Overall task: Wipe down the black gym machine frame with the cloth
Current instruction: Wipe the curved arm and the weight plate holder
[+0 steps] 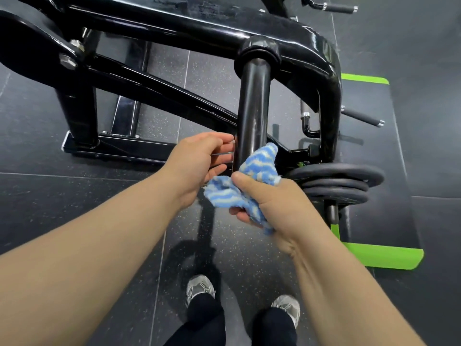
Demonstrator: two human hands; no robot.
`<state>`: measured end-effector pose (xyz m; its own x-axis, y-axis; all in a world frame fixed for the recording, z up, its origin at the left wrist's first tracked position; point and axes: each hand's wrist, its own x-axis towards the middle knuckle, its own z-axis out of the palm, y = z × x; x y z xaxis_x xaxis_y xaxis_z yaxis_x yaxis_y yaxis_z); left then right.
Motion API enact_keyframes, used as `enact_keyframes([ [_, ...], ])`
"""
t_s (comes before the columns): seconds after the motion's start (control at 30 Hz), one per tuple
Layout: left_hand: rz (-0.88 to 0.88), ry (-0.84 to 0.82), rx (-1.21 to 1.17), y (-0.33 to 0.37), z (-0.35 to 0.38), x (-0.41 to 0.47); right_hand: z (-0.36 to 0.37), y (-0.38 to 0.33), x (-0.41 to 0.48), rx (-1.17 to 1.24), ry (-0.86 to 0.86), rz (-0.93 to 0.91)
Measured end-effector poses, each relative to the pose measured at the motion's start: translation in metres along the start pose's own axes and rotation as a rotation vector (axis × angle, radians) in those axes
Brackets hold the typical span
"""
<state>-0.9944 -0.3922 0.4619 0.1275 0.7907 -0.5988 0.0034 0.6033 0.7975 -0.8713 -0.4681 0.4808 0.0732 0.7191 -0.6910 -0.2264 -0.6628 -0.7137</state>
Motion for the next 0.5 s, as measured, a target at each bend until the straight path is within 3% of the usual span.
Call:
enact_keyframes([
  [0.13,-0.007,-0.026,-0.026,-0.008,0.0,-0.012,-0.017,0.009,0.006,-0.575,0.109,-0.253],
  [0.3,-0.003,-0.016,-0.127,-0.017,0.007,-0.027,-0.012,-0.004,0.012,-0.677,0.011,-0.376],
  [0.5,0.022,-0.007,-0.163,-0.023,0.014,-0.036,-0.031,0.009,0.008,-1.055,0.173,-0.608],
])
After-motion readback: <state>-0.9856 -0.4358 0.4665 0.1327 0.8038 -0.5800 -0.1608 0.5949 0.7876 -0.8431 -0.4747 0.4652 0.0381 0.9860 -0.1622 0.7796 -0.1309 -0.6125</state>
